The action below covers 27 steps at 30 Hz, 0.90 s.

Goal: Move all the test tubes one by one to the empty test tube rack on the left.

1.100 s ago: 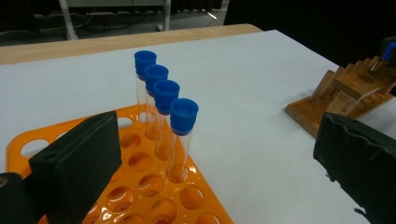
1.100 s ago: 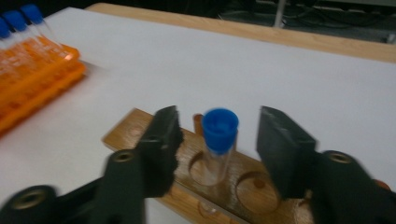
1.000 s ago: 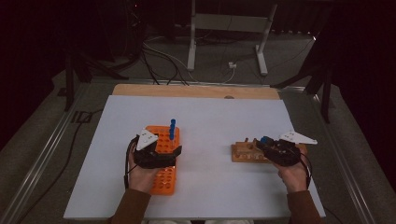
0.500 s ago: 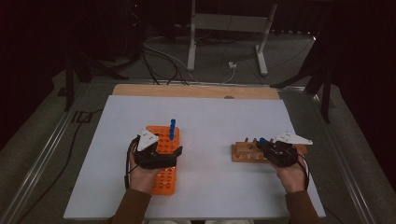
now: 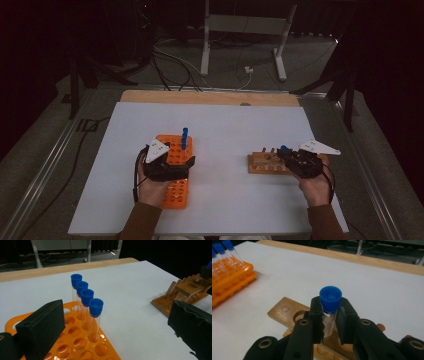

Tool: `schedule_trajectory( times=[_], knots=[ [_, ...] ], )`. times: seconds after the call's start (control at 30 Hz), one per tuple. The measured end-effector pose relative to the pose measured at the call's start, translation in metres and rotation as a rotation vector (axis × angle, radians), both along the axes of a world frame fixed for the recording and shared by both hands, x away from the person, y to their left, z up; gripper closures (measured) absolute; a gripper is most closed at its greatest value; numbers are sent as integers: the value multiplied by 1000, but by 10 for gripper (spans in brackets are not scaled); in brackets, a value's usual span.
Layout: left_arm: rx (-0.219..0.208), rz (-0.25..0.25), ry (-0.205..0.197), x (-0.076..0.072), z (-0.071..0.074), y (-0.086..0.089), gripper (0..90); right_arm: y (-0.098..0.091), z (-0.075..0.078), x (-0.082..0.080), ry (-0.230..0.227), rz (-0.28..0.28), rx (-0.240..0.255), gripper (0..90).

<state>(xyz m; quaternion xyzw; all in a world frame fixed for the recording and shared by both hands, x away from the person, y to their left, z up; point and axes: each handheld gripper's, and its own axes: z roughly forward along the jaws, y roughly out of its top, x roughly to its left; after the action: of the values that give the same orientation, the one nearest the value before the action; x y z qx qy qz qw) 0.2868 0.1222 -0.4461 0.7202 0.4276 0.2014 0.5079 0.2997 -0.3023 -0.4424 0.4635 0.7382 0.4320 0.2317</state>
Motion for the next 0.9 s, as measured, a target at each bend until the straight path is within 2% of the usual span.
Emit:
schedule_trajectory(
  times=[0.9],
  knots=[
    [-29,12,-41,-4,5,2,20,-1,32,-14,-82,3,33,767]
  ],
)
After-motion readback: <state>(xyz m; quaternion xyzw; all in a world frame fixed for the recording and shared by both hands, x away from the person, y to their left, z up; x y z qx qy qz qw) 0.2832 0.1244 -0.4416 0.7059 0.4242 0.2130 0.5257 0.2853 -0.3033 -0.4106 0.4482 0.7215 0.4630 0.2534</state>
